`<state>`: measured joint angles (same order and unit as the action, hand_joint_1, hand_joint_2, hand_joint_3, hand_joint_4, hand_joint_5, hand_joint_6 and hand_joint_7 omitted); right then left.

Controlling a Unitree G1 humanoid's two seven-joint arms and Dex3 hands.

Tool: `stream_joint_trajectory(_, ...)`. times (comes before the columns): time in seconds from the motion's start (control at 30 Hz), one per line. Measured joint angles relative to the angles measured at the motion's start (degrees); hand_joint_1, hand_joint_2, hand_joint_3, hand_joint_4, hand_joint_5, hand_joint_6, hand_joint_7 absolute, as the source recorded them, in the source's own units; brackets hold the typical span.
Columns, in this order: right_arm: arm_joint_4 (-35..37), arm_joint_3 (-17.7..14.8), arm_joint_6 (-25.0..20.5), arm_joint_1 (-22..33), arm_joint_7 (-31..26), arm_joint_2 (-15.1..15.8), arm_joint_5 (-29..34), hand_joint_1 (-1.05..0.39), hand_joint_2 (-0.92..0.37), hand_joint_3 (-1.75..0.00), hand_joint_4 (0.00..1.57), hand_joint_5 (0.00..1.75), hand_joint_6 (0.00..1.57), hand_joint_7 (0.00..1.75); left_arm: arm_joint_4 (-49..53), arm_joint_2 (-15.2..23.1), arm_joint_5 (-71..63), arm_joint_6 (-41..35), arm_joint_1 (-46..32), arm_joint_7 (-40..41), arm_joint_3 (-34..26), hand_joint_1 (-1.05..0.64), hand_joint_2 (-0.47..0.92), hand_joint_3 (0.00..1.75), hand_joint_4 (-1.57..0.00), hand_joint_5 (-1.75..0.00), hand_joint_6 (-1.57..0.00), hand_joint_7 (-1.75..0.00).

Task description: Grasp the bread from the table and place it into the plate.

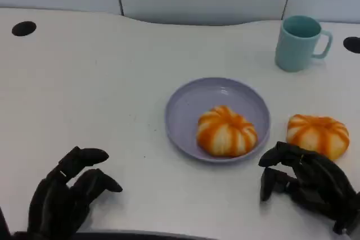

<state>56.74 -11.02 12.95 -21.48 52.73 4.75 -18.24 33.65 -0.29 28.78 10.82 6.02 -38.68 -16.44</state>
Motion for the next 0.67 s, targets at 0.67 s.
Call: stream_joint_trajectory(0.67,1.1,0.2,1.7,-0.2,-0.4,0.1,0.2,-0.52,-0.92,-0.13,0.66,1.48,0.77,0.91,-0.4,0.0,0.8,-1.8,0.0,0.0,-0.5,-0.79,0.92,0.05,-0.45,-1.74,-0.46,-1.29)
